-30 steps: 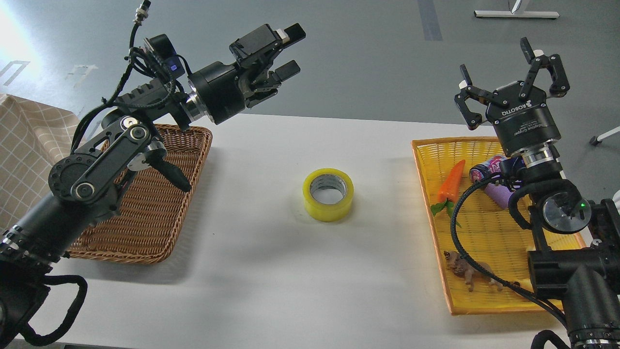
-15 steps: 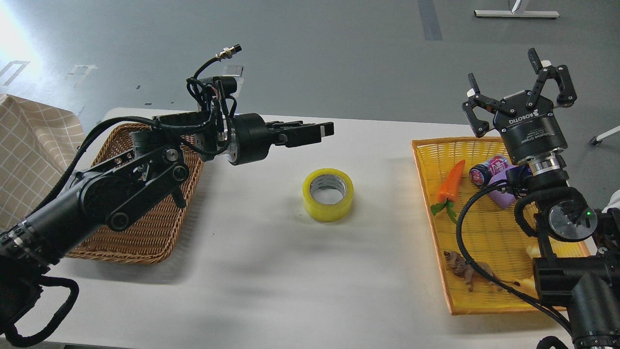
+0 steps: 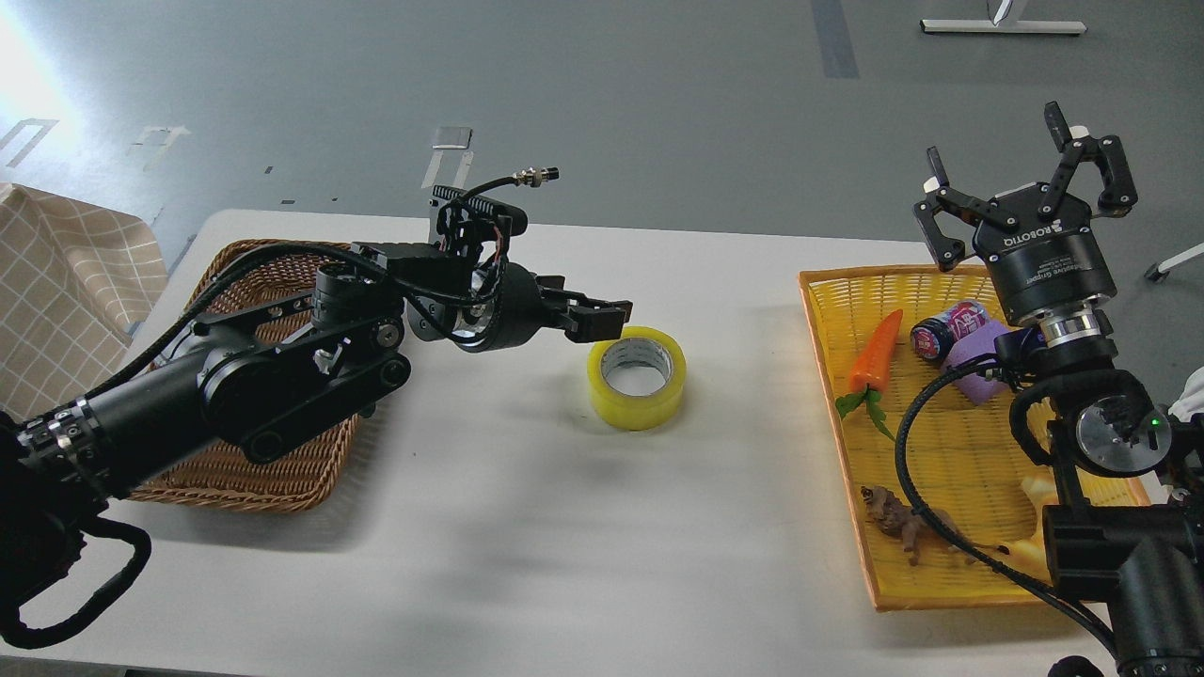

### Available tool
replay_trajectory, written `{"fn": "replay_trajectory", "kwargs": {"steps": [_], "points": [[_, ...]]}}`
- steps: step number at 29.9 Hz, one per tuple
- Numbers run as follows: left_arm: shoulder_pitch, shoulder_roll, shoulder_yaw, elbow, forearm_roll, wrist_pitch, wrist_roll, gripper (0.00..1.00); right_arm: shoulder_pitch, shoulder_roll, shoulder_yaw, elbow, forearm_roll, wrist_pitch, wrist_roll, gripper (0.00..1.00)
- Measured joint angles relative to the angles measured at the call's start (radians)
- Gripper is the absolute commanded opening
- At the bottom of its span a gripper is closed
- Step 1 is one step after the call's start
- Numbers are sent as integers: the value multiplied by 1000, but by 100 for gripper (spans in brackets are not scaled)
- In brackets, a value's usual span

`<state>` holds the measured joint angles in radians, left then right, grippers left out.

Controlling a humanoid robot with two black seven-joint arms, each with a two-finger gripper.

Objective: Place and transfer tape with both arms
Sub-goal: 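Reach the left gripper toward the tape roll on the table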

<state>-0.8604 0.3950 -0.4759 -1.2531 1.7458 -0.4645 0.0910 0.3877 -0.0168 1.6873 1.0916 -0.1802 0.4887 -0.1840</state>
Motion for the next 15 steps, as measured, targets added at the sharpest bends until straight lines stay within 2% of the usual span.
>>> {"fn": "replay_trajectory", "kwargs": {"steps": [5, 10, 15], "points": [[-10, -28, 7, 13, 12, 0, 23, 98, -4, 0, 0, 5, 1, 0, 0, 98], [-28, -38, 75, 28, 19, -1, 58, 98, -7, 0, 0, 7, 1, 0, 0, 98], [-34, -62, 111, 57, 19, -1, 68, 98, -9, 0, 0, 6, 1, 0, 0, 98]]}}
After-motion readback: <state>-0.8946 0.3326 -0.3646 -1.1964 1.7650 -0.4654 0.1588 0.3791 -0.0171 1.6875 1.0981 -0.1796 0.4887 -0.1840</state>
